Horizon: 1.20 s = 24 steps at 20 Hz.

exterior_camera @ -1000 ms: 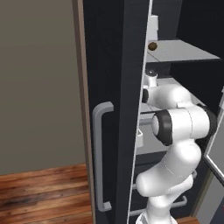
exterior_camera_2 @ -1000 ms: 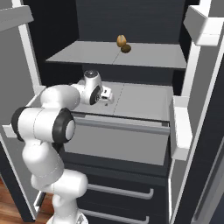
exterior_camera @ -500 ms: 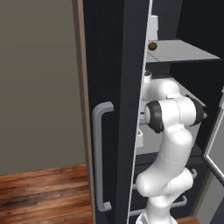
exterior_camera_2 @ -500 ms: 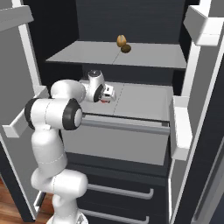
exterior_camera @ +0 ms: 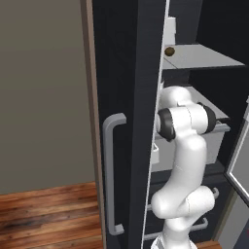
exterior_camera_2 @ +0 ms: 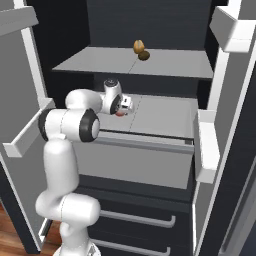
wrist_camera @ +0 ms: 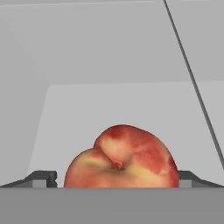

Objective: Pick the peach and kiwi from the fridge and place them on the plate next to the blender to make a fruit smoothie.

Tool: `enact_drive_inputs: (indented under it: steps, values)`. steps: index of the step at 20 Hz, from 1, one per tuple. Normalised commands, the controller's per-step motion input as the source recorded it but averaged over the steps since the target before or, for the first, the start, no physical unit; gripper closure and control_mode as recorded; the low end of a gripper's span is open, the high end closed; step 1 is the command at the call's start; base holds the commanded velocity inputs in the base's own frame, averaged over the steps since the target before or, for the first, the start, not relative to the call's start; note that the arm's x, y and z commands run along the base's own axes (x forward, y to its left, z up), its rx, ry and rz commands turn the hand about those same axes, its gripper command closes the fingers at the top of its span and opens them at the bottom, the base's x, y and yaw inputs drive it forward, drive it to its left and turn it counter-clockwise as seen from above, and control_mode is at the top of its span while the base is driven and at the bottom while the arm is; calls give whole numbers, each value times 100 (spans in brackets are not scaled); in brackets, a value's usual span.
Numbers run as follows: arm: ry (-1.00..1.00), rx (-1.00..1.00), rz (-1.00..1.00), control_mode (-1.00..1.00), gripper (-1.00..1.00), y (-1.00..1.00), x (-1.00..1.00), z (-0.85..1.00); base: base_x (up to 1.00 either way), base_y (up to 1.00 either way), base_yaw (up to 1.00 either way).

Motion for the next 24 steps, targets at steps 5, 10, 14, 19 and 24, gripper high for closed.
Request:
enact_drive_inputs:
  steps: [5, 10, 14, 19, 24]
  values:
    - [0, 0, 0, -100, 100, 0, 5, -52, 0, 0, 0]
    - [-2, 0, 0, -100, 100, -4, -30, -66, 0, 0, 0]
    - [0, 0, 0, -100, 100, 0, 0, -5, 0, 0, 0]
    - [-21, 0, 0, -100, 100, 0, -67, 0, 0, 0, 0]
    - [-51, -3, 0, -100, 100, 0, -99, 0, 0, 0, 0]
